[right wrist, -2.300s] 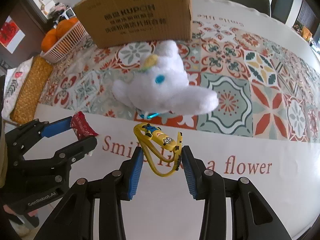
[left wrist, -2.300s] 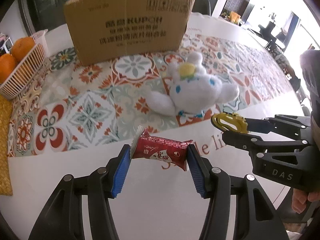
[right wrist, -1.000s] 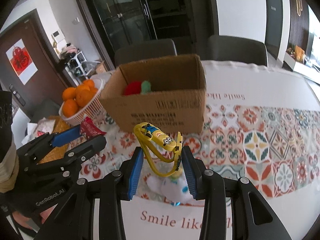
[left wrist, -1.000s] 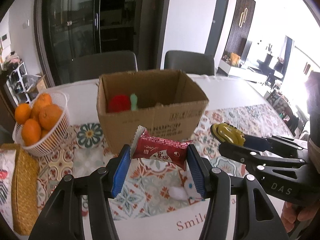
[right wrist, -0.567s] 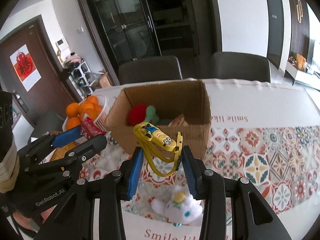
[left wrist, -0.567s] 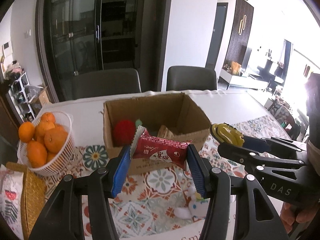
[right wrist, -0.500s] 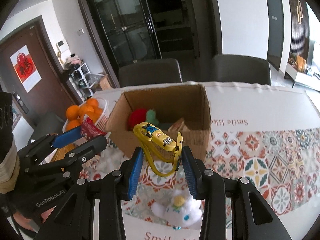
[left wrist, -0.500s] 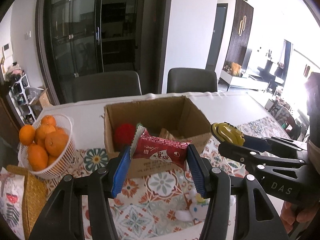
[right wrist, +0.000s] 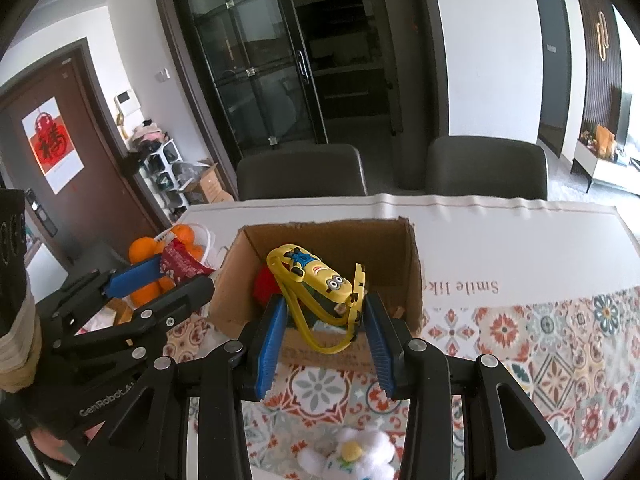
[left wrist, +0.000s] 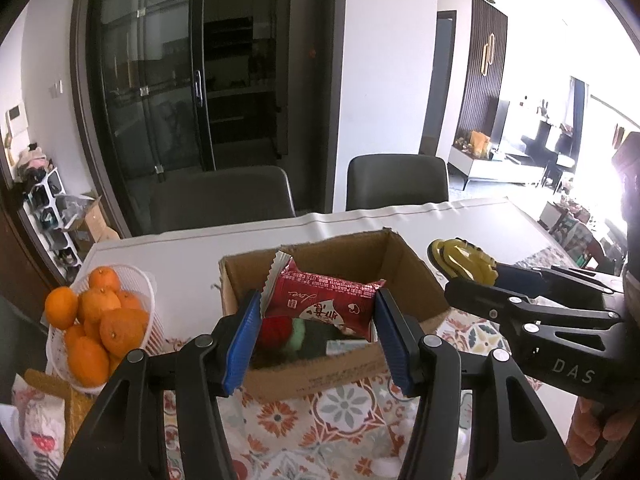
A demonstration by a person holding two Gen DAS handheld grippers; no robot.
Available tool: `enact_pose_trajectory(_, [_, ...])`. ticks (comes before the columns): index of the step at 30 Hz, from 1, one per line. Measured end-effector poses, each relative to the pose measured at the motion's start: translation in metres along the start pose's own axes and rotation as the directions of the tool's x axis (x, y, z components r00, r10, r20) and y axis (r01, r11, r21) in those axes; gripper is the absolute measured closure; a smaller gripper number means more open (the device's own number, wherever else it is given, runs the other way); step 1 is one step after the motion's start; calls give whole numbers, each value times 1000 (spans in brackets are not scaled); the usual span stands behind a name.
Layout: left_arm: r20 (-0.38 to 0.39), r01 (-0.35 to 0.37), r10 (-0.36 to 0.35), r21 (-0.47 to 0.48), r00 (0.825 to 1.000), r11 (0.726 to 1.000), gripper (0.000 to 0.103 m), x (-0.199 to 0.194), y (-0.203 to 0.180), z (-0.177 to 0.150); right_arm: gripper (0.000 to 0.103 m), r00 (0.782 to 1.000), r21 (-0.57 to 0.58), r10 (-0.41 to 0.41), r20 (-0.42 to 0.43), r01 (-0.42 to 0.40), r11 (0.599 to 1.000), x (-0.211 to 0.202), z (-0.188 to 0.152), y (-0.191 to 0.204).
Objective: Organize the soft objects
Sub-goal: 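Carry the candy packet and minion toy into the box and release both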
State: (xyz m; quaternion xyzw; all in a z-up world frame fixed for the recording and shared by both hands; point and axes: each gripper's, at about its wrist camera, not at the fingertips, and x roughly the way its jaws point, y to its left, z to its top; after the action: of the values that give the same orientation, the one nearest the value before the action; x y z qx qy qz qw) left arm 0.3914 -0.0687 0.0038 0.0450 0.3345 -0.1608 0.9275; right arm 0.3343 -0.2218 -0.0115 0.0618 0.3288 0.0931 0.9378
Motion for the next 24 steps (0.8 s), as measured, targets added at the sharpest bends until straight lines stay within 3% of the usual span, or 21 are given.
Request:
enact_pose_trajectory(12, [-35, -11, 12, 15, 999, 1000, 47, 32, 9, 19, 62, 1000, -24, -1, -30, 0, 1000, 29, 29, -4])
enact_pose_trajectory(24, [-167, 8, -7, 4, 986, 1000, 47, 86, 20, 23, 62, 989, -20, -5, -145, 2, 1000, 80, 40, -14])
